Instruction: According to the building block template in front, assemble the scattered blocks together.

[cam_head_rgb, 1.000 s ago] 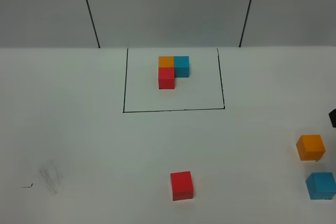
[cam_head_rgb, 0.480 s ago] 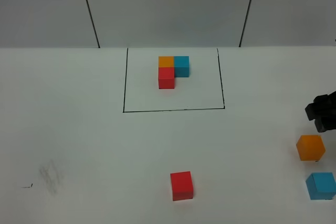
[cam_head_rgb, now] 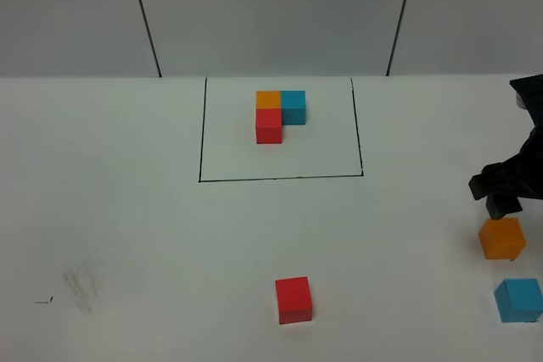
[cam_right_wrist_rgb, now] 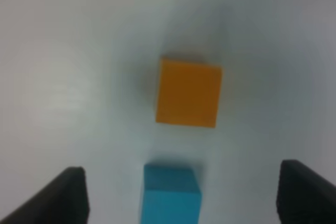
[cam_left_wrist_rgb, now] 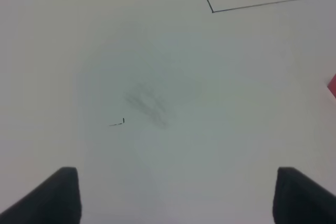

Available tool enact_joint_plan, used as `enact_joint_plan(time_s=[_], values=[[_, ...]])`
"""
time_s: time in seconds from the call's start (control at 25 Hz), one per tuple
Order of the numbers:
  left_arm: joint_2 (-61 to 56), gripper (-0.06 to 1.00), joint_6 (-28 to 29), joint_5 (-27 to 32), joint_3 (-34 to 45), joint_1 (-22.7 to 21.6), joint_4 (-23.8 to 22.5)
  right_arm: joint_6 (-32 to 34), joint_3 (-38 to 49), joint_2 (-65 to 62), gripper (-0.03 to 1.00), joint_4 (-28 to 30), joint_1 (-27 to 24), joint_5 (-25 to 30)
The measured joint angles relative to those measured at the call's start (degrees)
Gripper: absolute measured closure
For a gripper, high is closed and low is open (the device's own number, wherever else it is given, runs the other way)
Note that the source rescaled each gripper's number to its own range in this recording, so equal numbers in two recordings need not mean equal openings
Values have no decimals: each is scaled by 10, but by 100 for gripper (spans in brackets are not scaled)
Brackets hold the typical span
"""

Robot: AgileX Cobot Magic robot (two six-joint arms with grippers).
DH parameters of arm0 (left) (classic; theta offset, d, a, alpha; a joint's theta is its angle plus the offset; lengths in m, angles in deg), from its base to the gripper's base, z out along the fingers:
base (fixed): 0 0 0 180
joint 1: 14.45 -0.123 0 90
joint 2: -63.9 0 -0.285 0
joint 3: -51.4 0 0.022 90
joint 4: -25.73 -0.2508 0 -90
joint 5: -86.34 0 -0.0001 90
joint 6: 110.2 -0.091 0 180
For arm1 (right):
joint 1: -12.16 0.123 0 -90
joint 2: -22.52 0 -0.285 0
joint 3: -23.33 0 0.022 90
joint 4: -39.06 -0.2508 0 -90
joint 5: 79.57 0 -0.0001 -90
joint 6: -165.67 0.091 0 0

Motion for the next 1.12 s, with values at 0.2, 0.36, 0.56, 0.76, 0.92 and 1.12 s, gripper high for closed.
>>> enact_joint_plan(time_s=[0.2,0.36,0.56,0.76,0.92,1.12], values=[[0,-5,0,0,0,0,0,7,-15,20,45,-2,0,-6],[0,-5,0,0,0,0,0,20,-31,41,45,-2,0,-7],[0,-5,0,0,0,0,0,29,-34,77,45,-5,-13,-6],[0,-5,0,0,0,0,0,30,-34,96,45,-14,-39,-10],[0,-5,0,0,0,0,0,23,-34,100,45,-35,-51,-21],[0,-5,0,0,0,0,0,2,-34,109,45,-57,-51,-26]])
